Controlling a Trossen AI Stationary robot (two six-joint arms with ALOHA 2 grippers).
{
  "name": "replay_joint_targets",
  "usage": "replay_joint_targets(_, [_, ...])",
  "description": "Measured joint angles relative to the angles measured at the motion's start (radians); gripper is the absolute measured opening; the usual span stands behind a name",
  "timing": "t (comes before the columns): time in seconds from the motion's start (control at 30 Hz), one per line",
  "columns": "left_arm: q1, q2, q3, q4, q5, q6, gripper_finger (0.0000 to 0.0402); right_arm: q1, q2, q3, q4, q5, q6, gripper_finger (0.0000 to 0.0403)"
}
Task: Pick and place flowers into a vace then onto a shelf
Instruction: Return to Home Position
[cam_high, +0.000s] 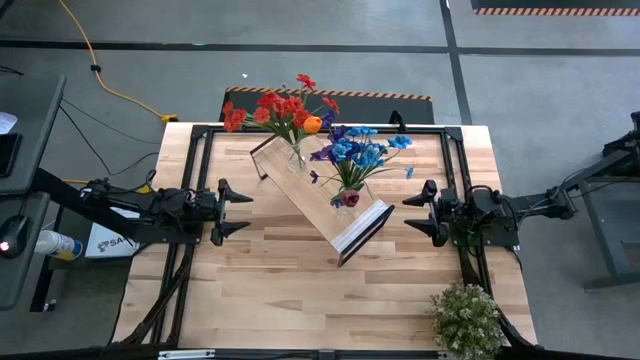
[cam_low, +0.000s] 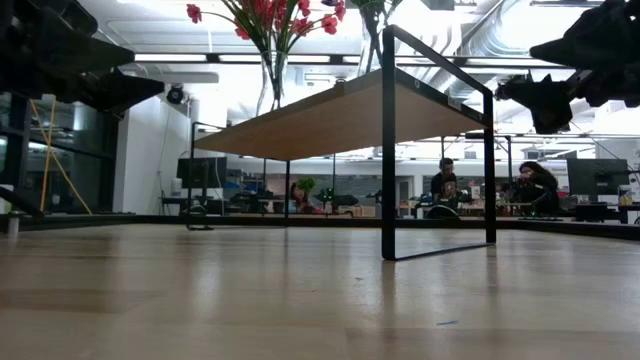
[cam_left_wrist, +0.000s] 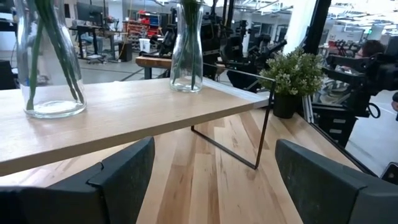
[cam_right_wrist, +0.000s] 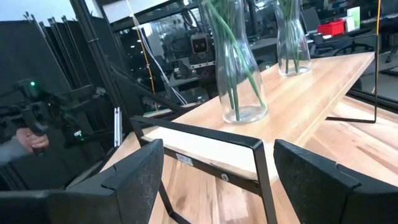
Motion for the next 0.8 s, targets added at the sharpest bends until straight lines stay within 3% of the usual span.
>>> replay_joint_targets(0.53, [0.0, 0.0, 0.0, 0.003, -0.025, -0.007, 0.0367, 0.0, 0.0, 0.0, 0.028, -0.107, 0.01, 0.0293])
replay_joint_targets(0.8, [0.0, 0.0, 0.0, 0.003, -0.025, -0.008, 0.0367, 0.0, 0.001, 0.0, 0.031, -0.109, 0.109, 0.0293])
